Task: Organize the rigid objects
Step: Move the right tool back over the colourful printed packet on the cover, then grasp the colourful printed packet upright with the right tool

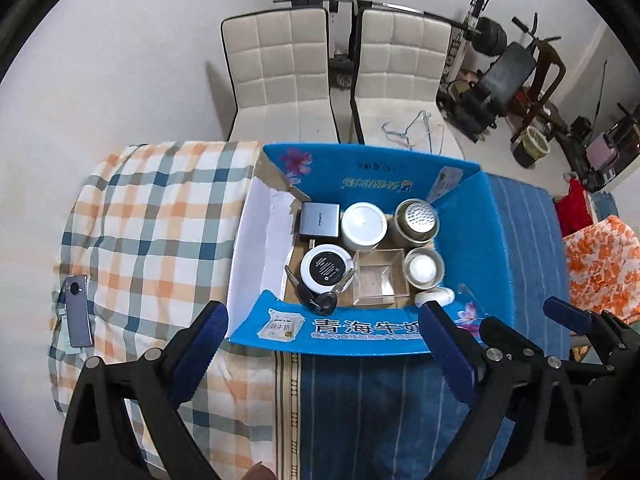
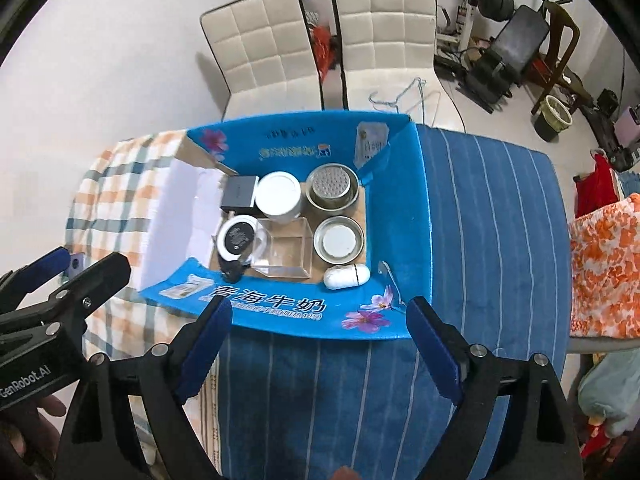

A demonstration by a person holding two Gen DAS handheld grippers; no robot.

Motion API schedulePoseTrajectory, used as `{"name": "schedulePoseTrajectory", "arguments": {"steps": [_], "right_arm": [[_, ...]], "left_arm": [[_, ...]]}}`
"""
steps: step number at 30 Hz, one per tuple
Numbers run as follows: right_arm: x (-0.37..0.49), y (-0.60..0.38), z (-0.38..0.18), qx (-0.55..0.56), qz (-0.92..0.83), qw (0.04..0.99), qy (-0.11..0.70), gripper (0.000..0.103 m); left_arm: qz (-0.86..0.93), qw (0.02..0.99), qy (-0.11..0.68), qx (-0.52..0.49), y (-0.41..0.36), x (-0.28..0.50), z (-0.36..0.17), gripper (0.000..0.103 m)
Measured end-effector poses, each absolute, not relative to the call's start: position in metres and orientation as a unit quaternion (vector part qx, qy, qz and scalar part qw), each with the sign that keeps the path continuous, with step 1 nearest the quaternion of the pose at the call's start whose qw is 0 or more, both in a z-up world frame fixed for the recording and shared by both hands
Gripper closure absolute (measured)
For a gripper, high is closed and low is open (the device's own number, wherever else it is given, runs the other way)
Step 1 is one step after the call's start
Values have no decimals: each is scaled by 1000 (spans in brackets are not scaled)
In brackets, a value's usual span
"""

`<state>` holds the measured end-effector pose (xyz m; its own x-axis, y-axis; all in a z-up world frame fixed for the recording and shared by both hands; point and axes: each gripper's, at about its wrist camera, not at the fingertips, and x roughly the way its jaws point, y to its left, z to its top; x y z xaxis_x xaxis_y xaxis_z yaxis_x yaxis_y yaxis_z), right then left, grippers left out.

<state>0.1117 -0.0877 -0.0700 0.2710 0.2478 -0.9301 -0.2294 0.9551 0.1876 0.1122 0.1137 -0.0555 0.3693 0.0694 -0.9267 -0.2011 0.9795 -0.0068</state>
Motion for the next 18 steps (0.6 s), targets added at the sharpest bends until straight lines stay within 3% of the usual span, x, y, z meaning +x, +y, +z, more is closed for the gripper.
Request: {"name": "schedulePoseTrajectory", "arguments": {"steps": [10, 18], "right_arm": [[92, -154, -57, 56, 102, 810, 574, 12], [86, -305, -159, 219, -74, 740, 632, 12]], "left_arm": [[71, 840, 536, -54, 83, 105, -41, 5], [48, 817, 571, -67, 31, 131, -102, 5]]}}
